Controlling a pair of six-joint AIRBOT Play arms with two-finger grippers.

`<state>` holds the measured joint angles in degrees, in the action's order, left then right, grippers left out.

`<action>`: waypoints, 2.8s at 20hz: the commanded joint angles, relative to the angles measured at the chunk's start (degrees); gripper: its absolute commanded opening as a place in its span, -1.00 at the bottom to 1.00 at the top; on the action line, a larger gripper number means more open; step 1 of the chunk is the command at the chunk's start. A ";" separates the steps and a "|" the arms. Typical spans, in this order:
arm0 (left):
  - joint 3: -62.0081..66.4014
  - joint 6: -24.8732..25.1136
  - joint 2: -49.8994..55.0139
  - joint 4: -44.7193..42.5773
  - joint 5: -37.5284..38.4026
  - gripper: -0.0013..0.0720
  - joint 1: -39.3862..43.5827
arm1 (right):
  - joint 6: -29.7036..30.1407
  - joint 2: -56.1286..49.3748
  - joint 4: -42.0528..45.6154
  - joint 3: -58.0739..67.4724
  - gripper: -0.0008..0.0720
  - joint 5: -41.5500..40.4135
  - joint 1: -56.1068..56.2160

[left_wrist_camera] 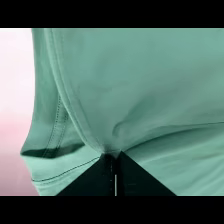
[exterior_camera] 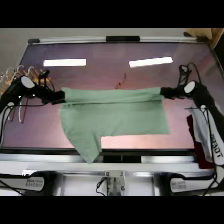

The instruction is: Fold the shirts.

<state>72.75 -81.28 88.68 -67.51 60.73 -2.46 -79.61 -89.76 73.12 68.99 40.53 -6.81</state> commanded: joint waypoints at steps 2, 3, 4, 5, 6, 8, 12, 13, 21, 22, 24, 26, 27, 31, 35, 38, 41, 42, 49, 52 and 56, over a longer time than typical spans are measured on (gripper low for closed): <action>-0.42 -0.50 0.52 -1.70 -0.22 -0.88 -0.04 | -1.25 -2.60 0.42 -0.02 -0.78 4.24 -0.59; -0.42 -0.52 0.96 -1.70 -0.13 -0.88 -0.02 | -1.22 -2.97 0.50 -0.02 -0.78 4.46 -0.59; -0.42 -0.96 1.51 -1.51 -0.02 -0.88 -0.02 | -1.18 -3.04 0.52 -0.02 -0.78 4.55 -0.59; -0.42 -1.60 1.95 -1.49 0.07 -0.88 0.00 | -1.20 -2.99 0.48 -0.02 -0.78 4.57 -0.59; -0.42 -1.55 2.32 -1.29 0.44 -0.88 0.04 | -1.20 -2.93 0.48 -0.02 -0.78 4.79 -0.59; -0.37 -1.53 2.27 -0.22 1.44 -0.84 -0.04 | -1.18 -2.51 -0.17 0.04 -0.26 6.01 -0.59; 3.30 -1.51 0.17 1.03 8.90 0.19 -2.32 | 2.56 2.14 3.21 3.15 0.32 16.24 -0.70; 4.87 -1.51 -0.81 1.05 12.02 0.33 -3.61 | 2.54 4.15 5.35 3.98 0.32 18.99 -1.25; -26.86 -0.22 -24.02 6.58 14.14 0.30 -8.59 | 4.39 11.65 4.55 4.07 0.32 44.83 -15.76; -33.77 -0.15 -27.26 6.67 12.90 0.30 -8.68 | 4.39 12.00 2.73 3.89 0.32 44.98 -16.70; -42.64 0.52 -31.28 7.17 12.22 0.30 -8.70 | 4.39 12.24 -0.63 3.87 0.32 45.00 -17.18; -47.54 2.01 -32.70 9.90 9.60 0.30 -8.68 | 4.39 12.24 -2.16 3.85 0.32 44.74 -16.46; -48.87 2.43 -32.44 11.43 7.87 0.30 -8.46 | 4.31 12.24 -2.43 3.85 0.32 44.54 -15.98; -50.10 2.56 -30.38 15.21 1.40 0.30 -4.96 | 4.26 12.22 -2.25 3.85 0.32 44.35 -14.05; -50.10 2.51 -27.02 19.52 -4.00 0.29 -0.76 | 4.33 12.07 -1.36 3.56 0.32 44.78 -14.10; -50.10 2.34 -25.27 21.68 -5.77 0.00 0.81 | 4.59 12.04 -1.05 -2.40 0.33 43.89 -14.10; -49.99 2.84 -25.16 21.68 -4.79 -0.88 1.01 | 5.62 12.00 -0.81 -11.06 0.83 39.65 -14.10; -49.96 2.82 -25.27 21.68 -4.35 -0.88 1.01 | 5.57 11.80 -0.59 -13.00 0.83 37.99 -14.10; -49.81 3.67 -26.93 21.68 -3.72 -0.88 0.98 | 5.81 6.40 -2.75 -15.80 0.80 34.27 -14.08; -49.81 3.67 -27.30 21.68 -3.74 -0.88 0.98 | 5.77 5.73 -3.30 -15.80 0.69 33.59 -14.08; -49.81 3.67 -27.32 21.68 -3.76 -0.88 0.98 | 5.77 5.53 -6.27 -16.15 0.56 32.30 -14.03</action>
<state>22.90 -77.69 61.52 -46.09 56.88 -1.50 -73.89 -83.79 68.64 53.08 74.63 -20.91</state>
